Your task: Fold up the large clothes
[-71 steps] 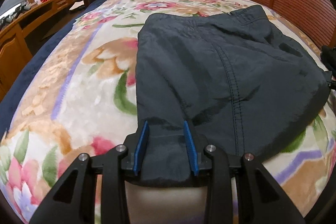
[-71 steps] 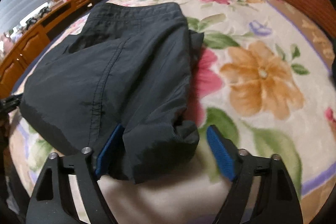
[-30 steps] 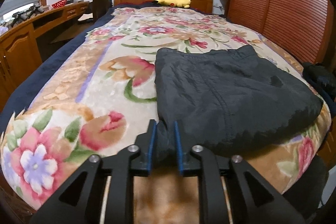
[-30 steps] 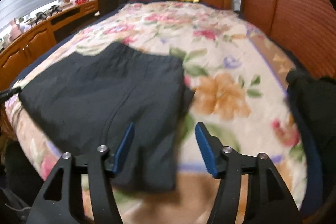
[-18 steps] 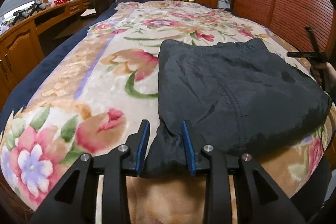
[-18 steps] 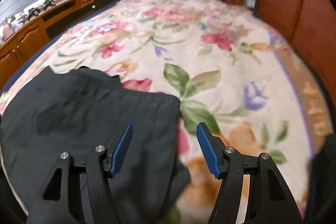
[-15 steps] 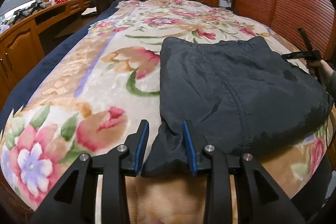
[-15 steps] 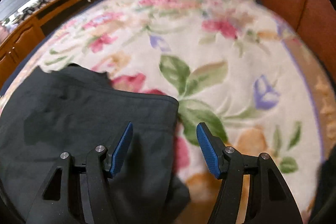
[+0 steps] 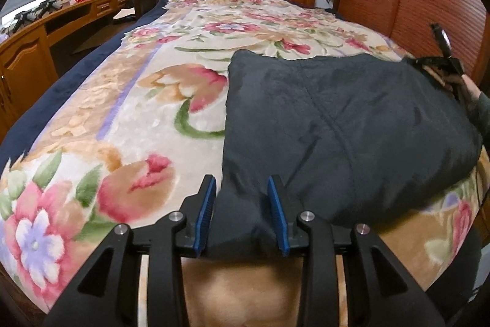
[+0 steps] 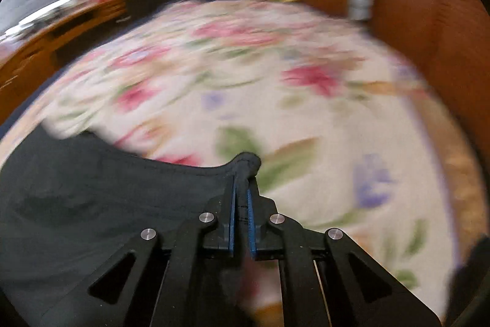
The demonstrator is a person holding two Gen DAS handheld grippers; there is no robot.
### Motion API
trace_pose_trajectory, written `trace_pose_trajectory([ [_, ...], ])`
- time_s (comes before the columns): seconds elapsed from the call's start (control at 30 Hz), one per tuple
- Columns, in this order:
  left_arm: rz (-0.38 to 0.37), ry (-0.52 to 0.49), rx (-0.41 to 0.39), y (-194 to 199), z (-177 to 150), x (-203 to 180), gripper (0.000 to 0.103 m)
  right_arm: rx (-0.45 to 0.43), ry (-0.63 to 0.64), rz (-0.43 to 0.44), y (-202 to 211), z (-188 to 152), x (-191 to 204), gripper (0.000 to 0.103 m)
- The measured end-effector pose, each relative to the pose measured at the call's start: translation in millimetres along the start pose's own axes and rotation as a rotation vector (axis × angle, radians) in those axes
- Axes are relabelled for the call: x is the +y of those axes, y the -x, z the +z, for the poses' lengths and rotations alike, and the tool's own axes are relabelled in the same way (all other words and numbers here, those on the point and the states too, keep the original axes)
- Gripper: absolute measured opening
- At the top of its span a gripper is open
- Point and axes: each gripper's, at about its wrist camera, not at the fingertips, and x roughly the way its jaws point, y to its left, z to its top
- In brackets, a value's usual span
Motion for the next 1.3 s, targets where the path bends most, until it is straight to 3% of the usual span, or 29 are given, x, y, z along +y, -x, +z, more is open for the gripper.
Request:
trace_pose_trajectory([
  [0.1,0.008,-0.016,-0.007,5.1,2.3,-4.4,0.034,0.087,0.0,-0.021,-13.2,-1.2,-3.3,0.004],
  [0.17,0.006,-0.02,-0.013,9.8,2.8,-5.8,0.034,0.085,0.009,-0.052,-8.2,-2.9,0.5,0.006],
  [0.23,0.013,-0.024,-0.017,14.9,2.0,-6.1,0.034,0.084,0.024,-0.067,4.0,-3.6,5.2,0.021],
  [0.3,0.016,-0.02,-0.018,17.1,1.1,-4.5,0.034,0.08,0.063,-0.082,17.4,-5.1,10.9,0.053],
  [0.37,0.021,-0.016,-0.019,18.9,0.0,-3.6,0.034,0.056,0.092,-0.08,37.9,-11.1,19.6,0.067],
  [0.53,0.034,-0.014,-0.02,19.2,-4.9,-2.1,0.035,-0.03,0.151,-0.037,91.3,-29.7,53.6,0.07],
  [0.7,0.029,-0.001,-0.012,14.6,-8.1,0.4,0.035,-0.059,0.19,0.059,125.8,-65.7,97.2,0.07],
  [1.0,0.026,0.015,0.012,4.9,-14.4,1.8,0.036,-0.03,0.212,0.119,127.5,-108.3,153.5,0.07],
  [1.3,0.019,0.028,0.017,0.8,-20.8,1.0,0.037,-0.045,0.245,0.209,122.5,-124.3,207.7,0.07],
])
